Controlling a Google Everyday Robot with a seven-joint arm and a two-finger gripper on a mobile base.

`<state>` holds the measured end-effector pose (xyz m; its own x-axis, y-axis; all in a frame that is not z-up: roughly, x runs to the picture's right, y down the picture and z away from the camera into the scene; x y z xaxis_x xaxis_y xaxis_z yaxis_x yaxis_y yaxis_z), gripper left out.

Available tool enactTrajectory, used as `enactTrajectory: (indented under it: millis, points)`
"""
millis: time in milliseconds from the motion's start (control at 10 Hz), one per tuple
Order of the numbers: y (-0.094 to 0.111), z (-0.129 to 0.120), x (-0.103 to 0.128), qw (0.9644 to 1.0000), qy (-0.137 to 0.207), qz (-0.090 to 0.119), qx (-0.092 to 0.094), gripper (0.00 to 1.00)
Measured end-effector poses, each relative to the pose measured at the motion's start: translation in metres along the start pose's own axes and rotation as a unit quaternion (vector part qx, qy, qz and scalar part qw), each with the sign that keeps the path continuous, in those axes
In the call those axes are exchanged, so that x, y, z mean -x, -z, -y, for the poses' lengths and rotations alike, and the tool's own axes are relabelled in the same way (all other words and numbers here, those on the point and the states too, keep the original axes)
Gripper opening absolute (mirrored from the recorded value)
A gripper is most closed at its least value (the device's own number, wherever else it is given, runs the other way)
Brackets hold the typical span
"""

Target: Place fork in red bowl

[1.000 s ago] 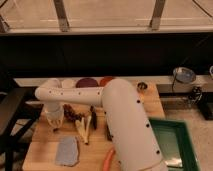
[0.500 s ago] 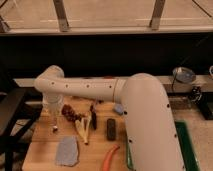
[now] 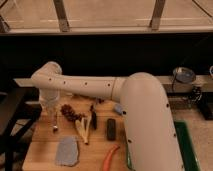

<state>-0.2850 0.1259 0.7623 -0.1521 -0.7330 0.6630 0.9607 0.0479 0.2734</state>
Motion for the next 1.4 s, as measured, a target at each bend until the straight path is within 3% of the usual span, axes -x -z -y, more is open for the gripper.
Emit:
enactTrajectory:
  millis: [300,500,900,1200,1300,1400]
  points:
    - [-0.053,0.008,0.001,0.9997,0.009,0.025,-0.002,0.73]
    - [-0.075,0.010,-0.001,0.9990,0.010,0.043,0.006,0.73]
    - [-0.095,-0.001,-0.013,0.9972,0.001,0.063,0.040,0.73]
    - [-0.119,-0.003,-0.021,0.9952,-0.010,0.087,0.044,0.73]
    - [-0.127,0.002,-0.019,0.9945,-0.011,0.097,0.039,0.69]
    - [-0.127,-0.001,-0.020,0.9943,-0.013,0.098,0.041,0.58]
